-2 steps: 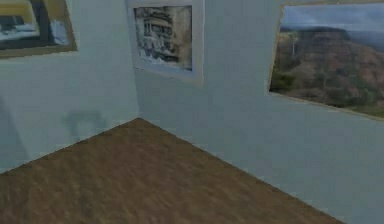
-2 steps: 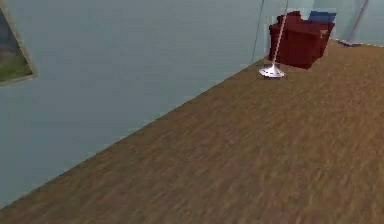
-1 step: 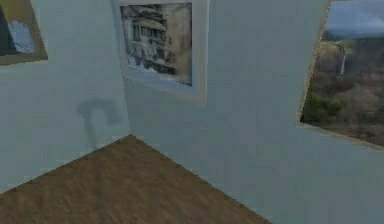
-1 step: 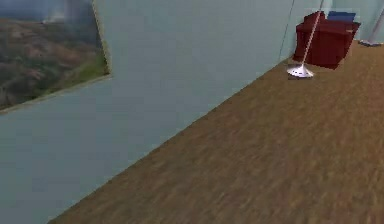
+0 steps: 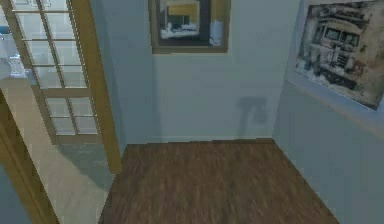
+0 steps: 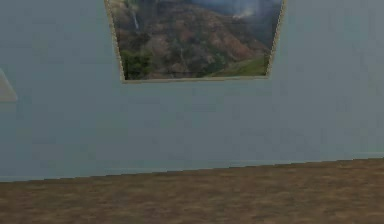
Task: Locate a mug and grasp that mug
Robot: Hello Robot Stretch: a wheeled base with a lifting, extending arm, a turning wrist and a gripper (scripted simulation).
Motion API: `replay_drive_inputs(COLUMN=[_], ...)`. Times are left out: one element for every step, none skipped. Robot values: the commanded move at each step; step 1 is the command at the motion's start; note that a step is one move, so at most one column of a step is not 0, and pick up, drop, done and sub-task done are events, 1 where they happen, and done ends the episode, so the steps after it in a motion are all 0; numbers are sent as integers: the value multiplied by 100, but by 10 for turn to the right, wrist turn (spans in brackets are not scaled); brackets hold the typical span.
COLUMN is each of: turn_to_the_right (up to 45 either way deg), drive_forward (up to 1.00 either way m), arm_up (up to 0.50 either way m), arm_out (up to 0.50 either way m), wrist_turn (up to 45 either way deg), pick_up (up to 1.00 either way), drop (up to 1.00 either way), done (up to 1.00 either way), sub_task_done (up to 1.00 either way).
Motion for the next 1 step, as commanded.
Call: replay_drive_inputs(turn_to_the_right=[-30], drive_forward=[0], arm_up=[0], arm_out=[0], wrist_turn=[0], pick_up=[0], drop=[0], done=[0], sub_task_done=[0])
